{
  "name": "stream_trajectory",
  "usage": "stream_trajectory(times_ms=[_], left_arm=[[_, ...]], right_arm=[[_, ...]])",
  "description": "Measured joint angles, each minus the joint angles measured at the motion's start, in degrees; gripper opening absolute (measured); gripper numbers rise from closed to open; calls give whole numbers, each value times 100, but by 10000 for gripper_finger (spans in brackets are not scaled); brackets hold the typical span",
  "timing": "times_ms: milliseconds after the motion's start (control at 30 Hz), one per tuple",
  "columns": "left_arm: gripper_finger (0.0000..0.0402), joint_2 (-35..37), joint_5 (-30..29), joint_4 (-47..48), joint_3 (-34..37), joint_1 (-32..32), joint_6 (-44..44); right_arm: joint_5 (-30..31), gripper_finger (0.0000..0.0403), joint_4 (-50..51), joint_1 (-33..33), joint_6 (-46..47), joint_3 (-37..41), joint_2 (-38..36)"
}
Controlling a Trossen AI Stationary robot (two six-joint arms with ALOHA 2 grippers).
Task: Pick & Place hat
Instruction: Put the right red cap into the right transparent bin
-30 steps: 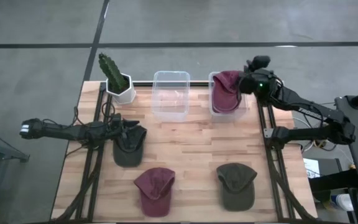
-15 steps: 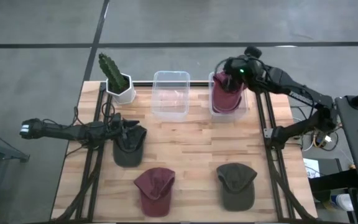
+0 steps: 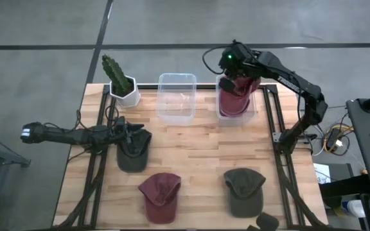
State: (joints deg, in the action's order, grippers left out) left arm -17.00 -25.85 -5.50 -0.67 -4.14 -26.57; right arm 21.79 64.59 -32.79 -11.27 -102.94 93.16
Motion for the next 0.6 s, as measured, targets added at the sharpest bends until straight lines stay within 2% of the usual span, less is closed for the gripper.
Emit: stream_trajectory(times_ms=[233,433,600], left_arm=[[155,0,0,0,0,-2,-6],[155,-1,0,0,0,-1,-2],[155,0,0,-1,0,0,-2]], right_arm=[[-924,47,-29,-378,83,195,79],[-989,47,-81,-538,111,283,77],[-1032,47,241,-536,501,488,77]])
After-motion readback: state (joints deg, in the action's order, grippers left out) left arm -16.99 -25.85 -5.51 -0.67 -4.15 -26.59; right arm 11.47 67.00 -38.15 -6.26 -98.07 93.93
